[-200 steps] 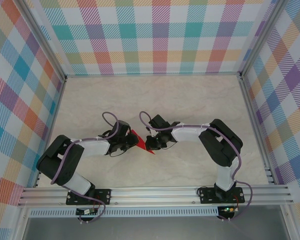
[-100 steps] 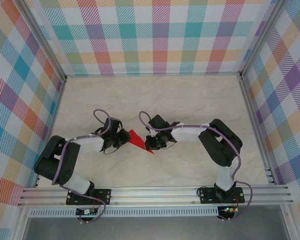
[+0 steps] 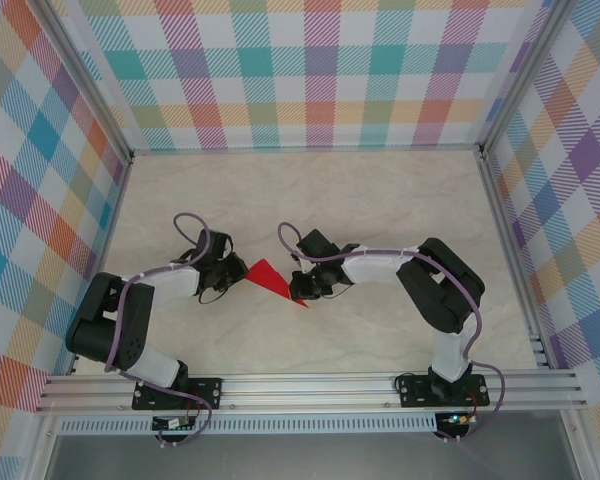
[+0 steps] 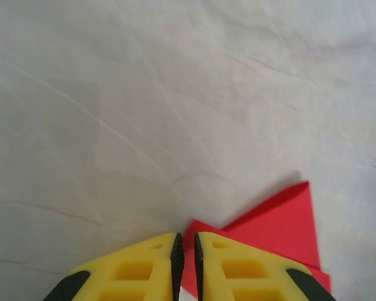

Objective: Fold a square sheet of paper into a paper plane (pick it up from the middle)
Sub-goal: Fold the wing for the fifth time at the center of the table.

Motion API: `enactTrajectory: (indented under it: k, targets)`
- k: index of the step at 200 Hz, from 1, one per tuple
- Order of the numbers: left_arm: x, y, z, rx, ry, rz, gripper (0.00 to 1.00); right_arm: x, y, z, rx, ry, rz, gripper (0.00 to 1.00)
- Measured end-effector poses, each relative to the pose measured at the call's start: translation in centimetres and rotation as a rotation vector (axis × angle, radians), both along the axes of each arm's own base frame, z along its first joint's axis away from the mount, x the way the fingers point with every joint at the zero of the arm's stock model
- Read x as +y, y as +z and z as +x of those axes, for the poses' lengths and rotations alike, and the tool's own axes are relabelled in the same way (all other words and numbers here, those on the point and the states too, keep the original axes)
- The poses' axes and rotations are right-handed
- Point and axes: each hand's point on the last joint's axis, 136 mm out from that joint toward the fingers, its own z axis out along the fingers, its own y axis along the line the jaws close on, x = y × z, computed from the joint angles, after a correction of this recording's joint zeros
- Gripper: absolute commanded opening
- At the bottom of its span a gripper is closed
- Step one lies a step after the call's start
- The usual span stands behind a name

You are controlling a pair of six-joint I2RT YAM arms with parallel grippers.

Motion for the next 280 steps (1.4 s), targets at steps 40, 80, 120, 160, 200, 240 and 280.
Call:
enactTrajectory:
  k: [40,80,120,160,200,240,280]
  targets:
    - [2.8,0.5,-0.2,0.027,0.058,0.103,0.2,0.5,0.6,0.1,-0.01,0.009,0.02,0.22]
    - [3.3,3.2,-0.8,-0.003,0.046,0.122,0.3,-0.2,2.2,0.4,-0.058,0.01,-0.003,0.56]
    - [3.0,5.7,-1.4,-0.017,0.012,0.118,0.43,-1.8,6.1,2.1,-0.216,-0.012,-0.038,0.71]
    - [1.9,6.6,-2.4,0.01,-0.036,0.13,0.55,-4.2,8.2,3.7,-0.326,-0.062,-0.08,0.85]
    - [-1.9,7.1,-3.0,0.035,-0.115,0.186,0.63,-8.6,6.3,4.0,-0.332,-0.144,-0.17,1.0]
    - [-6.6,6.4,-3.0,0.074,-0.169,0.315,0.73,-13.3,4.7,4.5,-0.291,-0.276,-0.228,1.0]
    - [-10.0,4.3,-2.4,0.124,-0.194,0.472,0.81,-16.6,4.8,5.4,-0.269,-0.424,-0.236,1.0]
